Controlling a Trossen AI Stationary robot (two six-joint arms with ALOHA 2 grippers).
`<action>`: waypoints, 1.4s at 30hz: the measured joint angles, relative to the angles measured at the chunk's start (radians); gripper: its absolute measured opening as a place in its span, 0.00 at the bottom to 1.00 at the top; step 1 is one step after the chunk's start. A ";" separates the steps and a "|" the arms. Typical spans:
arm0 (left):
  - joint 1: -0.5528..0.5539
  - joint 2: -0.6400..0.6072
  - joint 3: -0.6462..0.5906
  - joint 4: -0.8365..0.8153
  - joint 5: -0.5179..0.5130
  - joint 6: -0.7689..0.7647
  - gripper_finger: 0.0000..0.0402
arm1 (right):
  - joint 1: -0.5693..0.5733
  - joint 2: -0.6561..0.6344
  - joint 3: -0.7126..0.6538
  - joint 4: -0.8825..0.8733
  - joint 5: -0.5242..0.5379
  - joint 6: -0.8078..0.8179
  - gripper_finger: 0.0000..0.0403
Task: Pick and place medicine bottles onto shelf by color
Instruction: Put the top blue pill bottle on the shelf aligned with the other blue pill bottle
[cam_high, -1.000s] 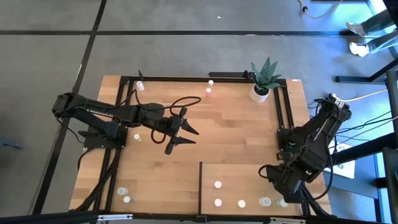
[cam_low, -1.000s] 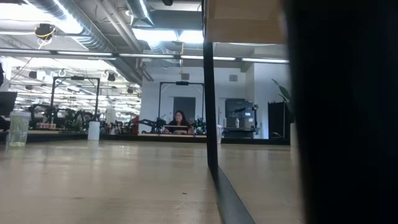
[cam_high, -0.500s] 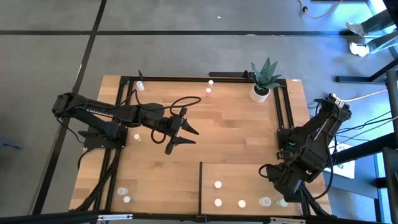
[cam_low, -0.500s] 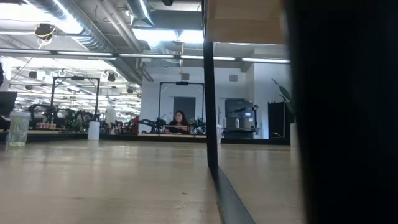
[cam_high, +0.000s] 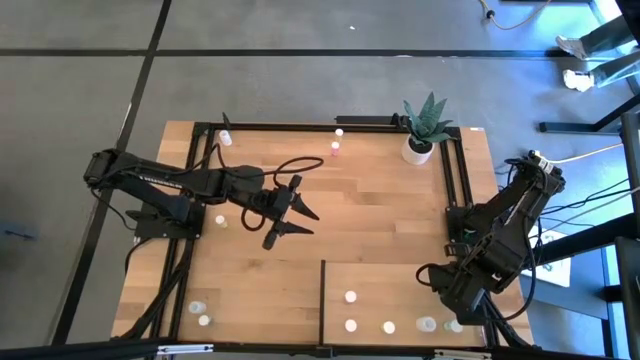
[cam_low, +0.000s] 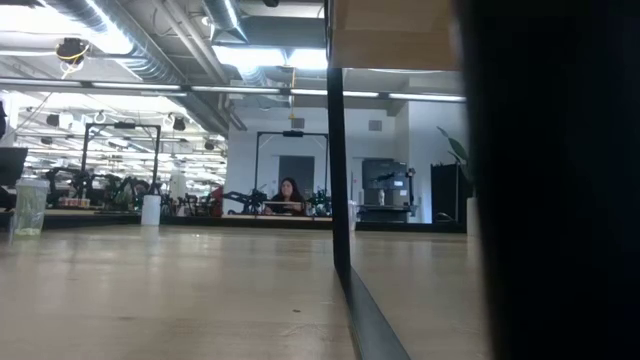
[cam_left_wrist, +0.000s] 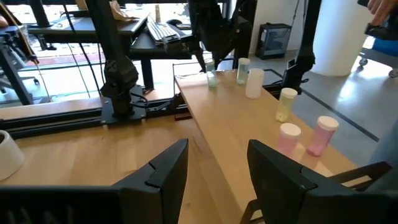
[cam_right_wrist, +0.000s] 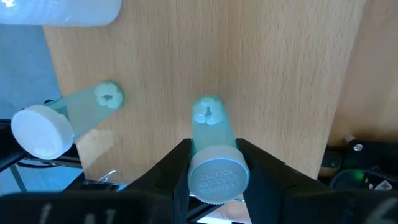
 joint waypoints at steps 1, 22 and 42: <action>0.000 0.000 0.000 0.000 0.000 0.000 0.40 | 0.000 0.000 0.000 0.000 0.000 -0.003 0.30; 0.000 0.000 0.000 0.000 0.000 0.001 0.40 | 0.000 0.002 -0.002 0.015 0.031 -0.021 0.33; 0.000 0.000 -0.001 -0.001 0.000 0.001 0.40 | 0.000 0.002 -0.002 0.013 -0.059 -0.015 0.41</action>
